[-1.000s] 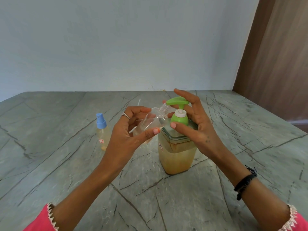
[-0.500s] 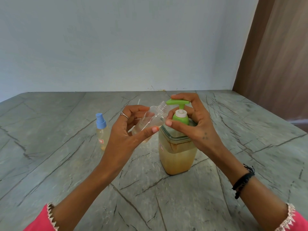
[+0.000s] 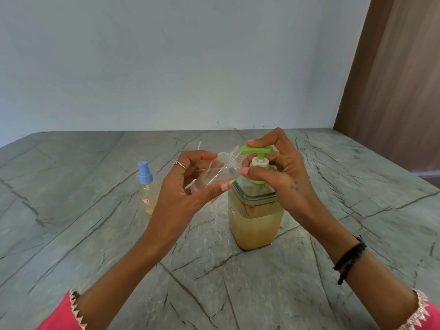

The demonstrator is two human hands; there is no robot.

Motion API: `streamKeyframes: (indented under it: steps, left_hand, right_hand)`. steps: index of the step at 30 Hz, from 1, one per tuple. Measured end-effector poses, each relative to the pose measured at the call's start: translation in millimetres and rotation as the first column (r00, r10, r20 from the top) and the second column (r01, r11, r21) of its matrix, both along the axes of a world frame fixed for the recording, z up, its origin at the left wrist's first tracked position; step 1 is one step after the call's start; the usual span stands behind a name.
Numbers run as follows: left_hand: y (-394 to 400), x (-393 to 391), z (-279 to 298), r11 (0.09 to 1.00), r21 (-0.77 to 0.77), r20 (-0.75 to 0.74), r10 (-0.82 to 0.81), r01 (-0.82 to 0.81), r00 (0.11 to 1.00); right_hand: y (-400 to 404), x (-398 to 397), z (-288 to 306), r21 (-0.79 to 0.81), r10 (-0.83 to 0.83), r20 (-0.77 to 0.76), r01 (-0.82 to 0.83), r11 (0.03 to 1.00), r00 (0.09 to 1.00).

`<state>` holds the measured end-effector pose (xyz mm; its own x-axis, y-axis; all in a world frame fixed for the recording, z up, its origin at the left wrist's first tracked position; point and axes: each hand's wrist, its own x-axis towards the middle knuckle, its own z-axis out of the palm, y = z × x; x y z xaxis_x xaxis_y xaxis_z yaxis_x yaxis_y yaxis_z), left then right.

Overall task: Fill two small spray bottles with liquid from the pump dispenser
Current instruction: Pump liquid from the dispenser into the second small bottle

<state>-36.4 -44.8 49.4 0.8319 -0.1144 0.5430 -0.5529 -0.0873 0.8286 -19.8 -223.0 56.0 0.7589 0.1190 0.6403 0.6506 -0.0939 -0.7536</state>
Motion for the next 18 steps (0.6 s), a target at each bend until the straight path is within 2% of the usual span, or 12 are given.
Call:
streamKeyframes:
  steps: [18]
  left_hand:
    - [-1.0, -0.3, -0.4, 1.000, 0.004, 0.004, 0.010, -0.010, 1.000]
  right_hand:
    - [-6.3, -3.5, -10.8, -0.107, -0.006, 0.118, 0.019, 0.994, 0.993]
